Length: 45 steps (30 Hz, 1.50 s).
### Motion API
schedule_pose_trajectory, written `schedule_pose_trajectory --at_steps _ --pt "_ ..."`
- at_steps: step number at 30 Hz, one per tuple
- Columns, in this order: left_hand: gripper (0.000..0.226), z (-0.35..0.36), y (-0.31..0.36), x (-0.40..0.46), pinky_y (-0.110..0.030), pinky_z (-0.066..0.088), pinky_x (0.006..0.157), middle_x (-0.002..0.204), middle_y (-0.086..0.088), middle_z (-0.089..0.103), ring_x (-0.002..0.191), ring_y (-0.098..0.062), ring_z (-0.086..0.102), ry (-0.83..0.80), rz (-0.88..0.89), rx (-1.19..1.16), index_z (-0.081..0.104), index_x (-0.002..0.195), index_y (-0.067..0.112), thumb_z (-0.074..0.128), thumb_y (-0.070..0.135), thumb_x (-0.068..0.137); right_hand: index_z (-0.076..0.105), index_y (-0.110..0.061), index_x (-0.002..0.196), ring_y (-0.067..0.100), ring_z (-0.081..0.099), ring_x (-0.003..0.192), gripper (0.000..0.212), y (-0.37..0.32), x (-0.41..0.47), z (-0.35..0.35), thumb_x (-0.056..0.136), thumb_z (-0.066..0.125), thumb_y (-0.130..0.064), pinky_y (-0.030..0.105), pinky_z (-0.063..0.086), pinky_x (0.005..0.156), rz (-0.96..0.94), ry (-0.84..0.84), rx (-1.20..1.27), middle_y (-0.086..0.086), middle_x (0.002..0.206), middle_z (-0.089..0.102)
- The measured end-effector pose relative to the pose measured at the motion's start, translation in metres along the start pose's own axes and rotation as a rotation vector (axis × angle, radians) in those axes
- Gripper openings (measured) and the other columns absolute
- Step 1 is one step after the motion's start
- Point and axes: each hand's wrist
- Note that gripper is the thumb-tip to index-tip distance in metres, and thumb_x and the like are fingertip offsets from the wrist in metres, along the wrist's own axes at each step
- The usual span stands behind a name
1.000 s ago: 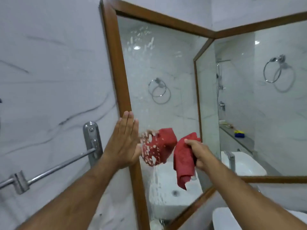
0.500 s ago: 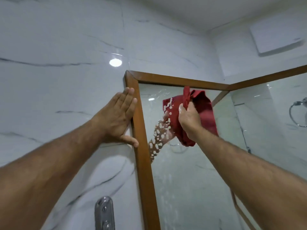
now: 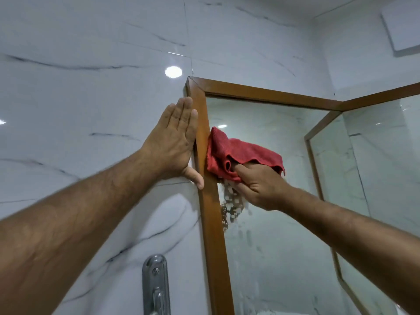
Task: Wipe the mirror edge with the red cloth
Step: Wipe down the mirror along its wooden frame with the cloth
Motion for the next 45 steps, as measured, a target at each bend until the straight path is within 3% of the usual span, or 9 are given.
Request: schedule_pose_trajectory --at_steps 3,5,10,18,21,24,33,40,45 --pt "0.15 0.0 0.002 -0.002 -0.055 -0.007 0.122 0.139 -0.035 -0.043 0.141 -0.047 -0.03 -0.023 -0.017 -0.001 -0.034 0.135 -0.012 -0.008 0.098 0.036 0.052 -0.025 0.117 0.011 0.045 0.089 0.028 0.027 0.025 -0.021 0.095 0.054 -0.042 0.027 0.037 0.08 -0.158 -0.024 -0.179 0.003 0.104 0.057" --pt "0.15 0.001 0.005 -0.003 -0.055 -0.007 0.122 0.141 -0.037 -0.04 0.142 -0.048 -0.029 -0.024 0.001 -0.016 -0.03 0.138 -0.013 -0.006 0.098 0.039 0.051 -0.017 0.132 0.026 0.043 0.114 0.049 0.026 0.05 -0.021 0.093 0.057 -0.046 0.035 0.039 0.094 -0.087 0.043 -0.176 0.015 0.129 0.049" --pt "0.147 0.007 0.006 -0.008 -0.056 -0.006 0.122 0.149 -0.041 -0.03 0.143 -0.049 -0.027 0.018 0.035 -0.031 -0.03 0.137 -0.013 -0.006 0.099 0.045 0.044 -0.02 0.14 0.013 0.035 0.104 0.056 0.015 0.054 0.006 0.094 0.043 -0.052 0.032 0.031 0.09 0.035 0.197 0.011 0.004 0.119 0.05" --pt "0.152 0.011 0.024 -0.026 -0.058 -0.005 0.121 0.14 -0.039 -0.042 0.14 -0.049 -0.032 -0.03 0.057 -0.032 -0.034 0.135 -0.014 -0.017 0.102 0.038 0.06 -0.007 0.122 0.01 0.033 0.104 0.043 0.032 0.003 -0.002 0.097 0.042 -0.038 0.031 0.035 0.088 -0.215 -0.116 -0.063 0.015 0.117 0.056" --pt "0.148 0.013 0.027 -0.03 -0.058 -0.003 0.121 0.143 -0.04 -0.038 0.141 -0.05 -0.03 -0.031 0.048 -0.044 -0.033 0.134 -0.014 -0.019 0.099 0.04 0.056 -0.007 0.137 0.032 0.048 0.113 0.047 0.029 0.021 0.001 0.098 0.049 -0.033 0.043 0.042 0.099 0.031 0.122 -0.026 0.019 0.131 0.056" --pt "0.147 0.017 0.032 -0.033 -0.058 -0.002 0.121 0.149 -0.041 -0.031 0.142 -0.049 -0.029 -0.032 0.051 -0.063 -0.028 0.139 -0.014 -0.017 0.099 0.045 0.055 -0.017 0.14 0.029 0.054 0.106 0.045 0.007 0.026 0.021 0.099 0.052 -0.037 0.045 0.045 0.093 0.221 0.343 -0.041 0.01 0.127 0.062" --pt "0.157 0.015 0.05 -0.049 -0.06 -0.004 0.12 0.147 -0.041 -0.032 0.141 -0.052 -0.028 -0.092 0.028 -0.089 -0.031 0.138 -0.013 -0.019 0.101 0.032 0.057 -0.004 0.127 0.031 0.051 0.105 0.042 -0.002 -0.059 0.029 0.1 0.045 -0.033 0.031 0.034 0.095 -0.146 0.013 -0.05 0.019 0.119 0.061" --pt "0.156 0.01 0.051 -0.05 -0.058 -0.003 0.121 0.145 -0.038 -0.04 0.139 -0.049 -0.034 -0.144 0.009 -0.07 -0.035 0.136 -0.013 -0.009 0.102 0.034 0.061 0.003 0.101 0.033 0.049 0.088 0.017 -0.011 -0.036 0.026 0.093 0.061 -0.013 0.044 0.046 0.07 -0.107 0.237 -0.325 0.018 0.107 0.052" --pt "0.155 0.01 0.052 -0.05 -0.057 -0.003 0.121 0.146 -0.036 -0.04 0.14 -0.047 -0.034 -0.162 -0.002 -0.078 -0.035 0.138 -0.011 -0.001 0.103 0.037 0.069 -0.011 0.093 0.028 0.045 0.1 0.009 -0.028 -0.033 0.023 0.085 0.068 -0.016 0.042 0.038 0.077 -0.162 0.428 -0.571 0.004 0.111 0.041"
Point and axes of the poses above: each hand's wrist, its own x-axis towards the middle knuckle, its own z-axis out of the palm, y = z × x
